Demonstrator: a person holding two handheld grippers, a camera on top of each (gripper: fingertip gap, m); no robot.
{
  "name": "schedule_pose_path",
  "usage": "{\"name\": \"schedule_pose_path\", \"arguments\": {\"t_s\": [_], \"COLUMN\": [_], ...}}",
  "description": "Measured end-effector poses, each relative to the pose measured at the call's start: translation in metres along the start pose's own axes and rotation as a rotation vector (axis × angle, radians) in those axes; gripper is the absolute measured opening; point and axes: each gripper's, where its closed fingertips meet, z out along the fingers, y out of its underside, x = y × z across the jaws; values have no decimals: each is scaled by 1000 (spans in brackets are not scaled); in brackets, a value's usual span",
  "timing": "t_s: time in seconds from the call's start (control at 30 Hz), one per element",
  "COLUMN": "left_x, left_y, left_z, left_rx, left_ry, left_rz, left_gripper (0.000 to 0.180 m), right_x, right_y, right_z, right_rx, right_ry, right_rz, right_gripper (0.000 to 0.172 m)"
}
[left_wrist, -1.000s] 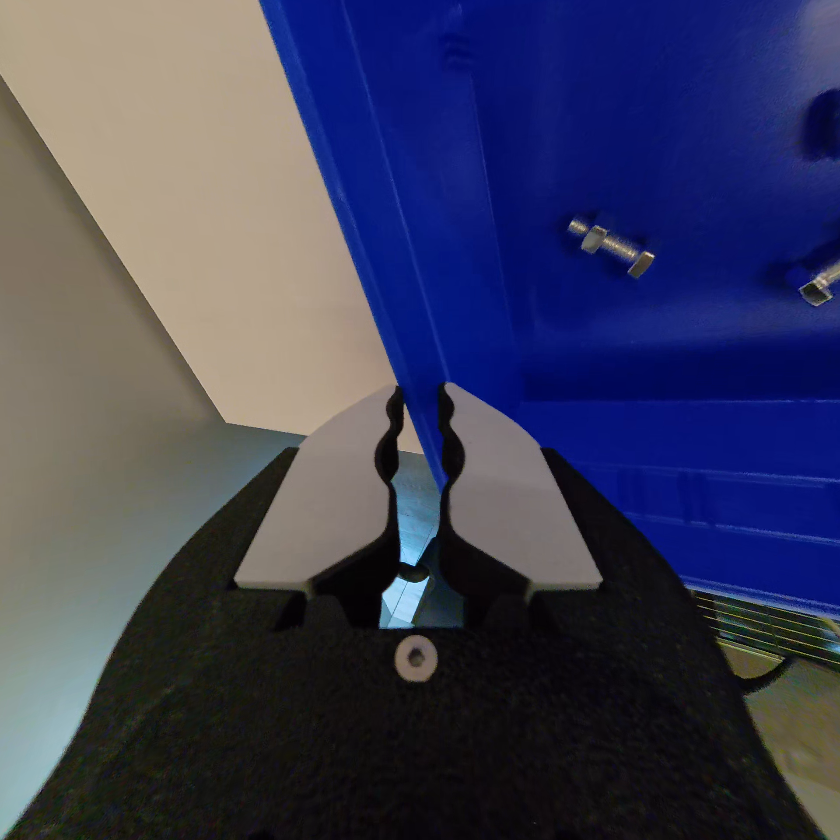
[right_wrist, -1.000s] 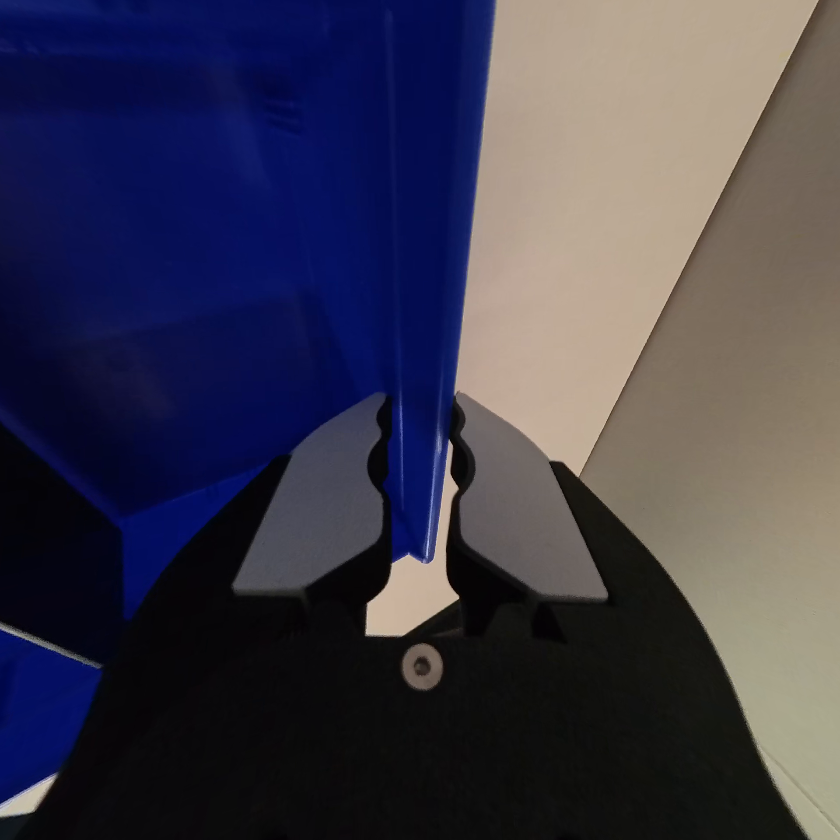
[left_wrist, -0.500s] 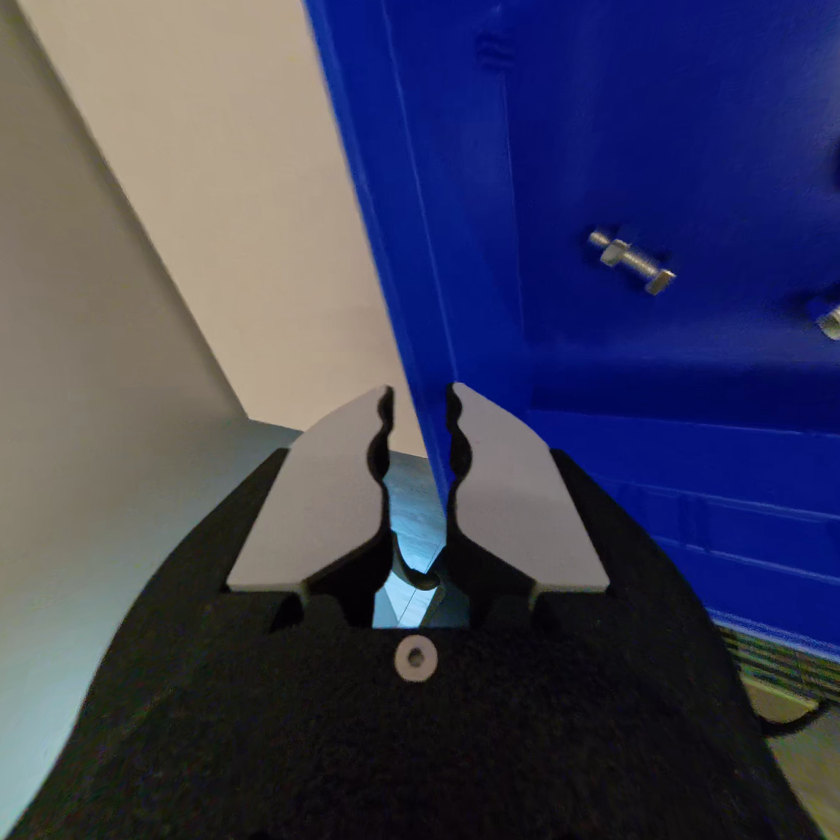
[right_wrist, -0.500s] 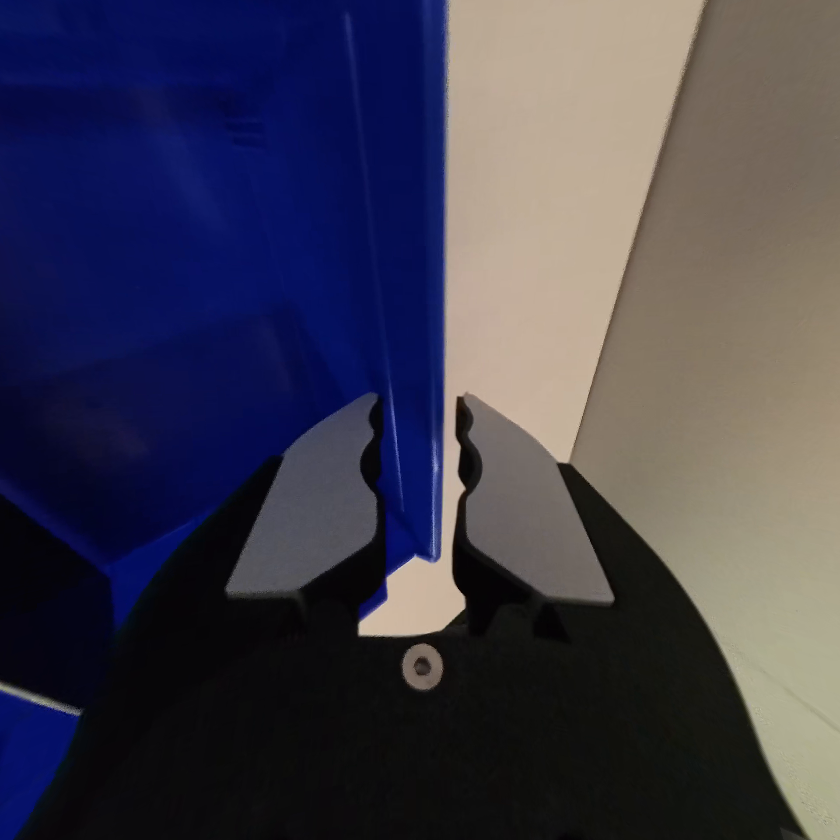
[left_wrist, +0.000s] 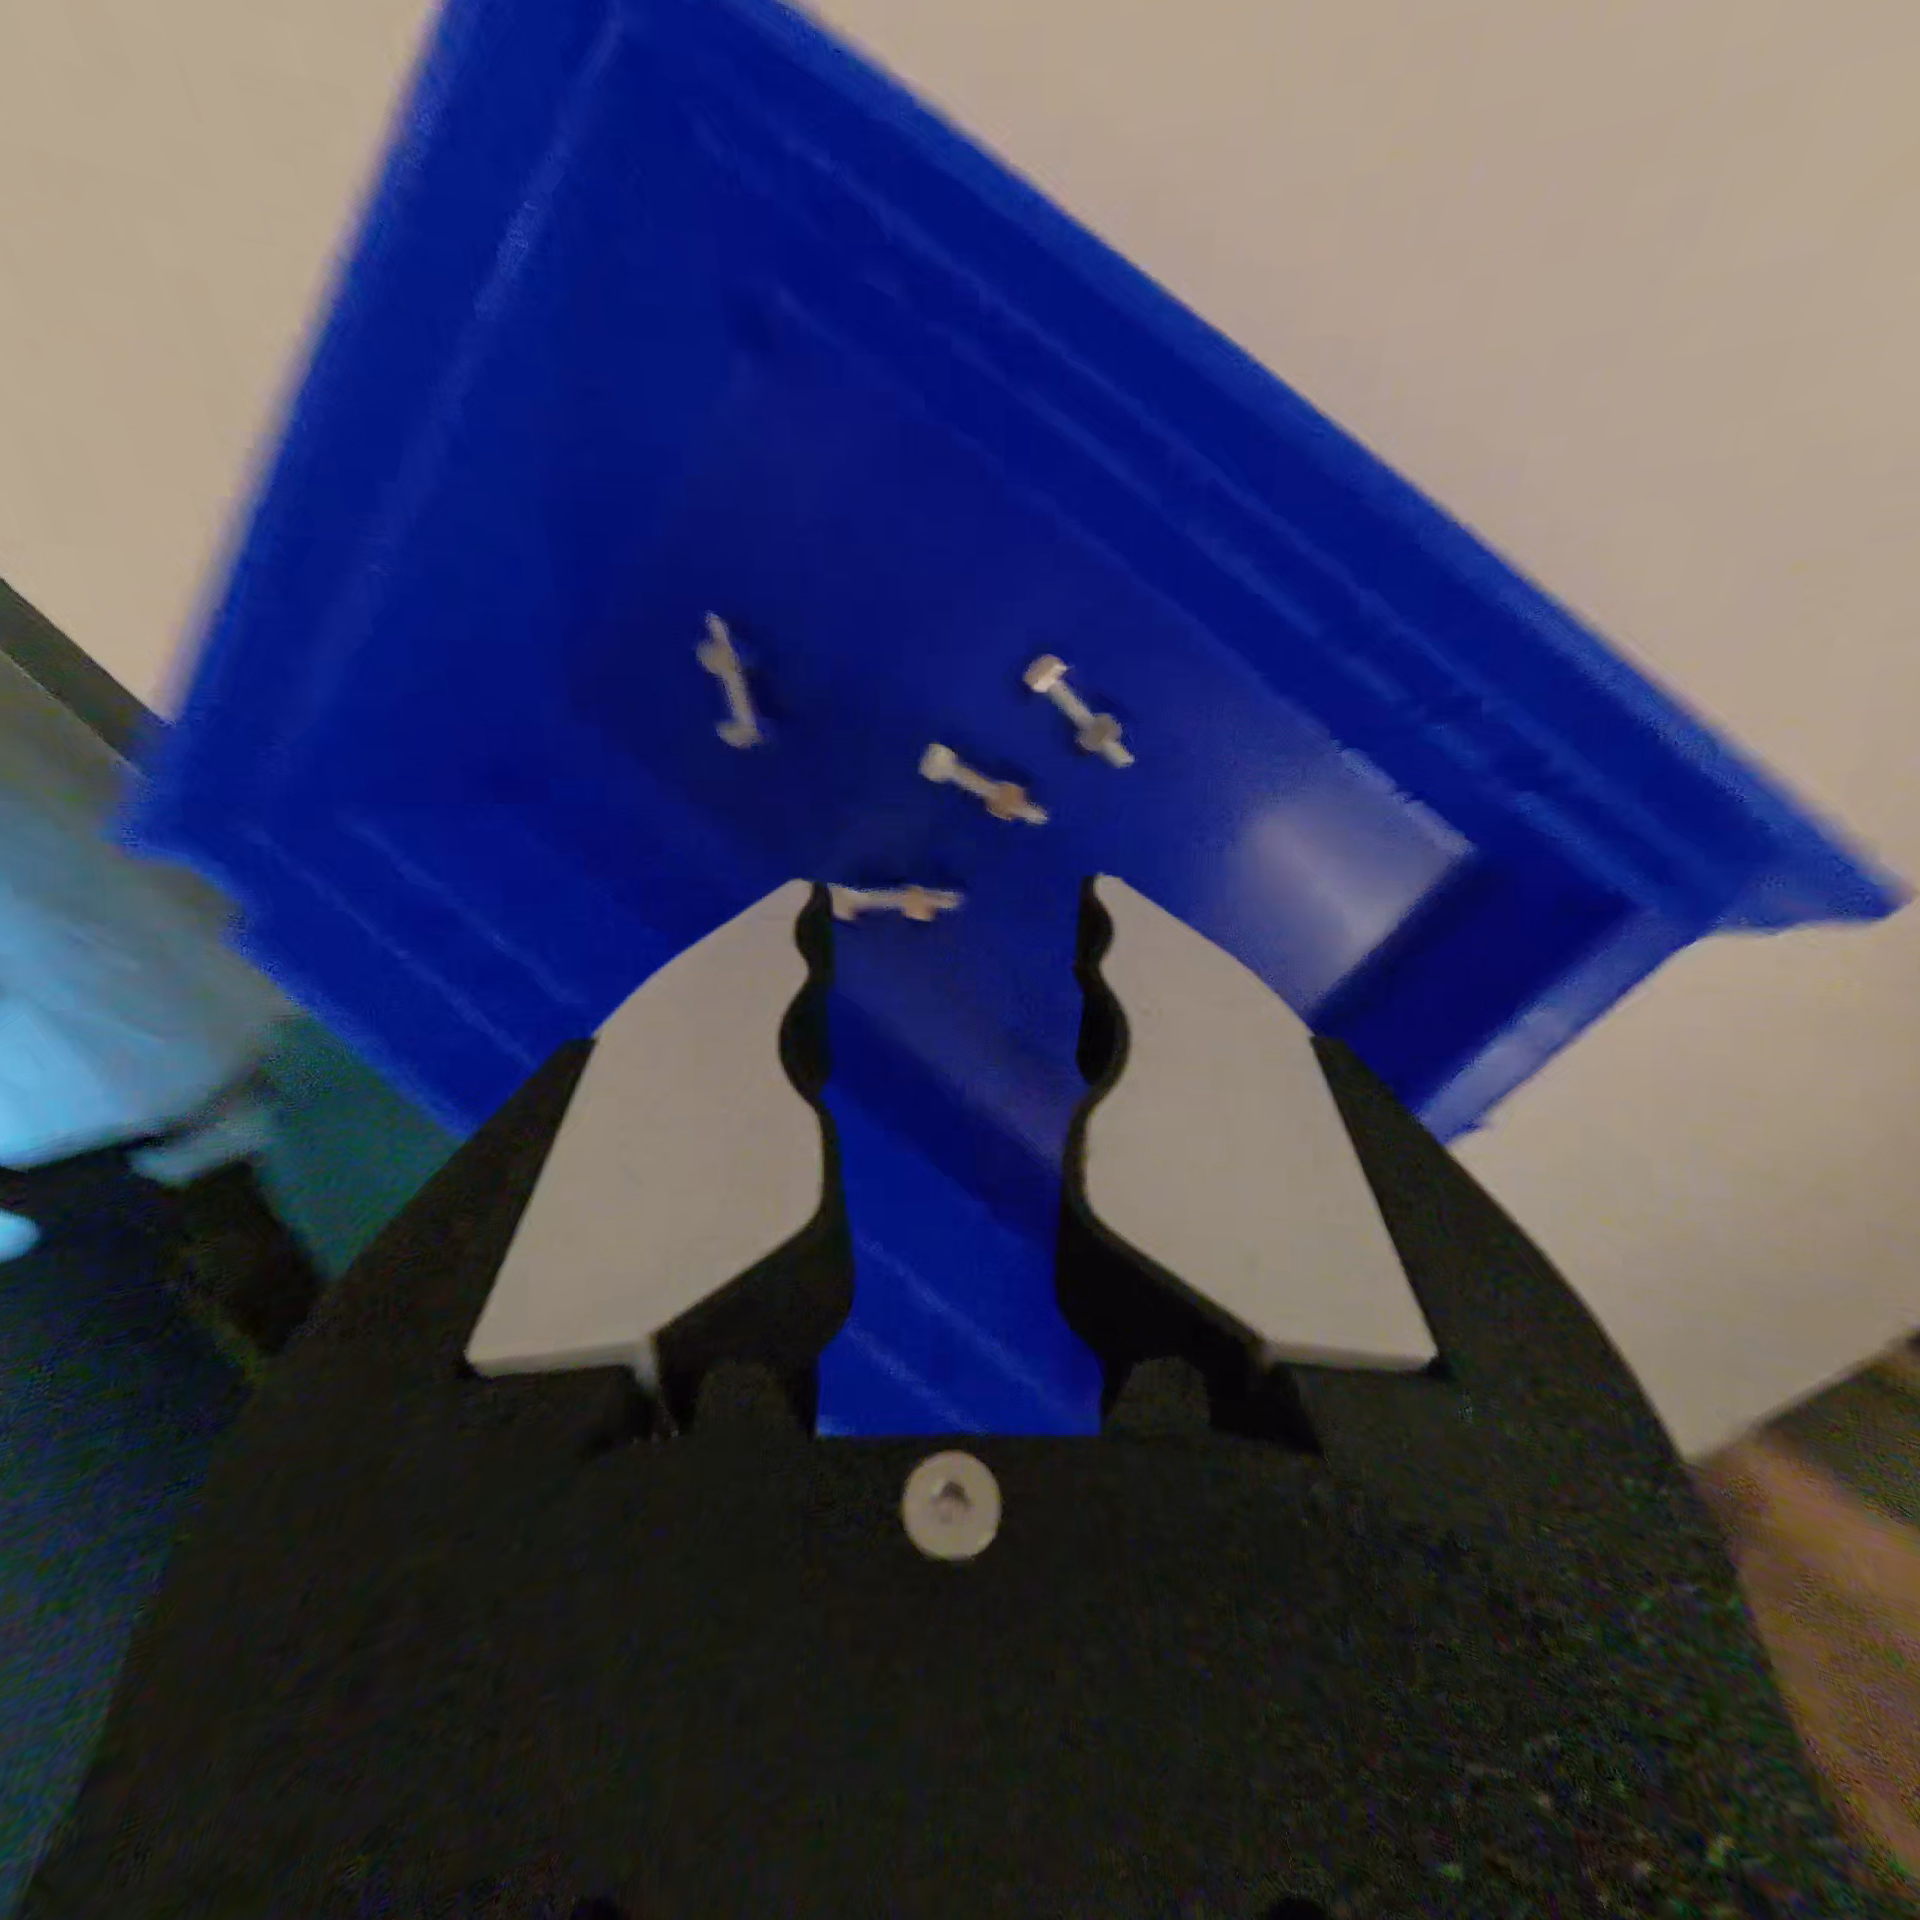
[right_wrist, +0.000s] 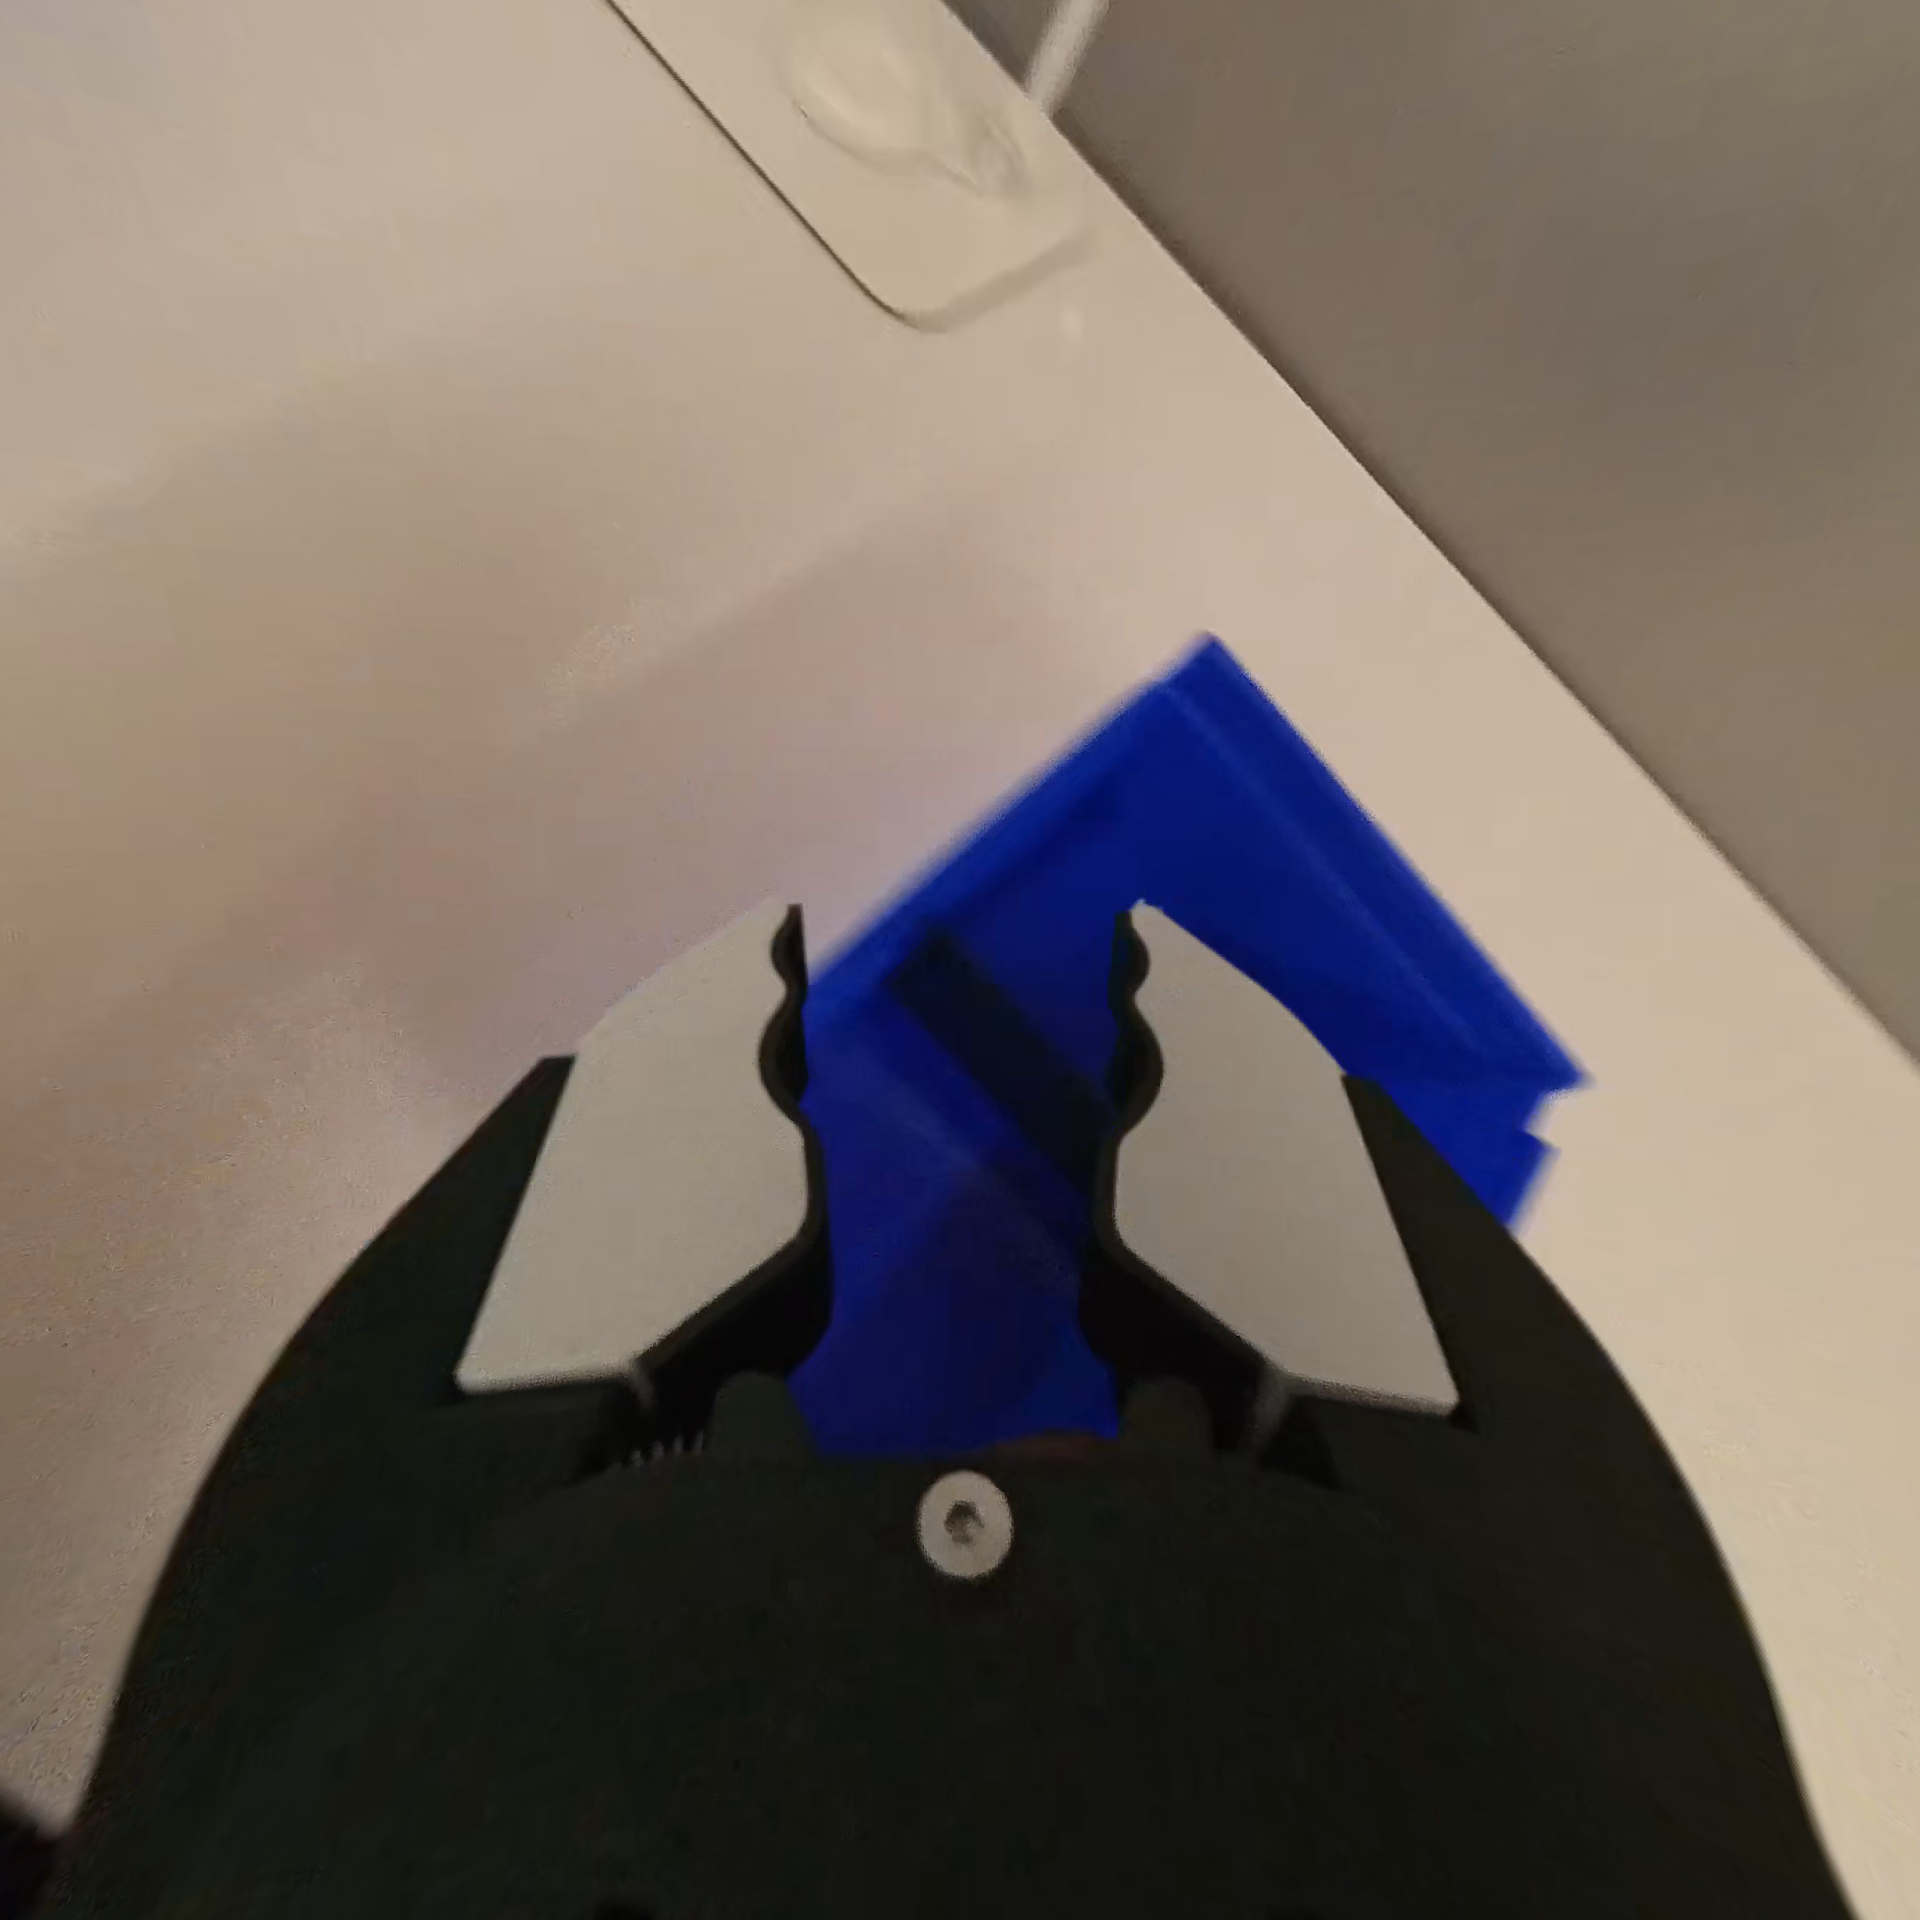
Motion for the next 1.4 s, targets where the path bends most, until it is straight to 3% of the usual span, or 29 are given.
{"name": "schedule_pose_path", "arguments": {"t_s": [0.03,0.13,0.27,0.33,0.4,0.5,0.73,0.87,1.1,1.23,1.3,1.4], "left_x": [5,-4,-19,-27,-31,-29,-35,-27,-30,-43,-29,25], "left_y": [3,15,26,24,22,34,53,56,51,14,-38,-144], "left_z": [3,19,49,60,72,88,87,97,98,63,26,-46], "left_rx": [-2,-11,-54,-4,38,-22,-99,-167,-172,89,347,831], "left_ry": [3,-109,-124,-106,-83,-89,-145,-115,-136,-225,-155,99], "left_rz": [-97,-267,-445,-573,-664,-714,-759,-731,-615,-596,-550,-446], "left_gripper": [43,41,40,33,27,27,31,32,9,9,9,9], "right_x": [-25,-101,-176,-200,-211,-223,-228,-234,-239,-231,-224,-211], "right_y": [-8,-31,-50,-51,-48,-42,-24,-22,-44,-64,-75,-107], "right_z": [-5,-6,15,31,45,54,53,56,62,62,64,69], "right_rx": [44,147,215,211,207,206,200,198,292,396,438,547], "right_ry": [-38,-170,-300,-341,-349,-383,-403,-423,-446,-447,-443,-434], "right_rz": [19,16,-5,1,26,79,89,77,46,40,35,59], "right_gripper": [55,53,51,51,51,50,48,48,49,49,49,48]}}
